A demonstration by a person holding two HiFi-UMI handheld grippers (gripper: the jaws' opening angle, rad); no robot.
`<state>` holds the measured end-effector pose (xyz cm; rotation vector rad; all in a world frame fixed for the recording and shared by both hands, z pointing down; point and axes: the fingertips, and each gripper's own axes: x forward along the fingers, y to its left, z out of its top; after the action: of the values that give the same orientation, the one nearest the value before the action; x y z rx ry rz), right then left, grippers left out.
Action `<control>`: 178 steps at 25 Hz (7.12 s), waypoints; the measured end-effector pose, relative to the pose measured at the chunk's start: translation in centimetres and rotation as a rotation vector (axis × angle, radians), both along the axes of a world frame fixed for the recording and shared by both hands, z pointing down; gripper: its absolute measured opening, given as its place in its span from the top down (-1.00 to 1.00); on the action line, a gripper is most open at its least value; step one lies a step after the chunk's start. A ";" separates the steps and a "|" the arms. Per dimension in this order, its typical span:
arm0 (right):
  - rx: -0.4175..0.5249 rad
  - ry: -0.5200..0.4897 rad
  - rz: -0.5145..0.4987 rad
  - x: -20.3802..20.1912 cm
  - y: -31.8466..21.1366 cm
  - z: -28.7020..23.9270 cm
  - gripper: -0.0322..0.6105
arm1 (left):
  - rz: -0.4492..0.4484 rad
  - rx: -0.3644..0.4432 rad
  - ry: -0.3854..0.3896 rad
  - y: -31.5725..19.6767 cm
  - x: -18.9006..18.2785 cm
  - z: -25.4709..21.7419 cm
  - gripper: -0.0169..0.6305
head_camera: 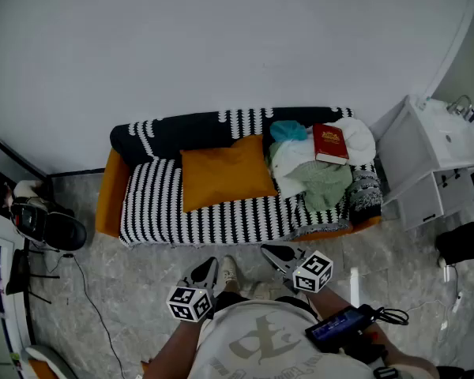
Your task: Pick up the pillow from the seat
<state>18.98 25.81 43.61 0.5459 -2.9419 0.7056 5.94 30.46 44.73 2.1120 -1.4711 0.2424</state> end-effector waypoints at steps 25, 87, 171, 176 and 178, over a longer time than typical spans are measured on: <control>-0.047 -0.020 0.070 1.3 -1.0 0.8 0.86 | 0.020 -0.007 -0.027 -0.9 -0.3 -0.4 0.92; -0.061 0.153 0.248 -11.7 -21.5 2.7 0.86 | 0.134 -0.019 0.010 -20.6 -15.1 1.7 0.92; -0.407 0.568 0.333 -6.3 -43.5 34.8 0.51 | 0.028 -0.523 0.021 -39.4 -22.9 35.2 0.50; -0.461 0.541 0.416 -5.3 -44.9 36.3 0.12 | -0.037 -0.562 0.039 -40.2 -24.2 37.8 0.08; -0.496 0.546 0.445 -4.8 -44.9 36.9 -0.07 | -0.067 -0.590 0.049 -40.4 -24.8 38.8 -0.09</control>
<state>14.21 -19.12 80.50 1.1277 -2.0592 1.0712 -18.88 -9.92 83.53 1.5800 -1.2440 0.5239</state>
